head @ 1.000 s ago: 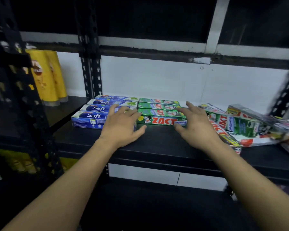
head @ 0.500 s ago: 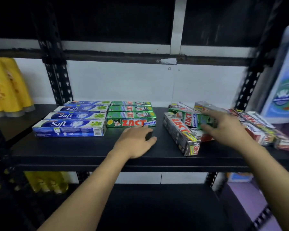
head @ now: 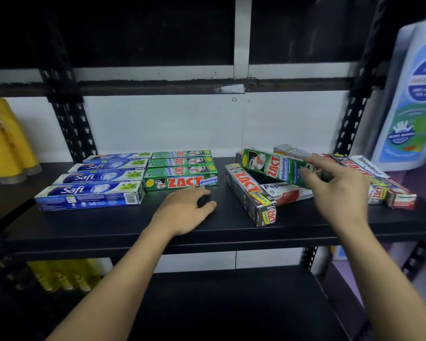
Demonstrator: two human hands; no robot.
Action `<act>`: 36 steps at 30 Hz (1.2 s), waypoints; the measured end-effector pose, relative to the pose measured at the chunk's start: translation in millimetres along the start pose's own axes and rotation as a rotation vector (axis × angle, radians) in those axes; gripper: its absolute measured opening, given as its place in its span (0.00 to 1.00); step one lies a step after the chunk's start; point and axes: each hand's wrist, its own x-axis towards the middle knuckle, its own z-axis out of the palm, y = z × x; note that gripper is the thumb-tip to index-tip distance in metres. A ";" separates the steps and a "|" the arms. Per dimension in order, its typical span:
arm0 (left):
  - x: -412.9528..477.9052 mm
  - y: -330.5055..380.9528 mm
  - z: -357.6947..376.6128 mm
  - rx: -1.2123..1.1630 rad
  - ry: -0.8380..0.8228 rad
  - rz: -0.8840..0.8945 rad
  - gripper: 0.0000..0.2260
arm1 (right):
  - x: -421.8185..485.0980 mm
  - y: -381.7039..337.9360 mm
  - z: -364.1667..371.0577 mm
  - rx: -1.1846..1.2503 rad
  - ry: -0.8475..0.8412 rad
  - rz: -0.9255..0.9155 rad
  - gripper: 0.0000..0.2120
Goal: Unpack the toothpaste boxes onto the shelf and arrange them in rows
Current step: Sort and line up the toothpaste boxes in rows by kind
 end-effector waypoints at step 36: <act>-130.4 8.8 -19.9 -0.478 0.256 -0.001 0.30 | -125.2 -78.1 48.2 0.544 -0.700 0.034 0.09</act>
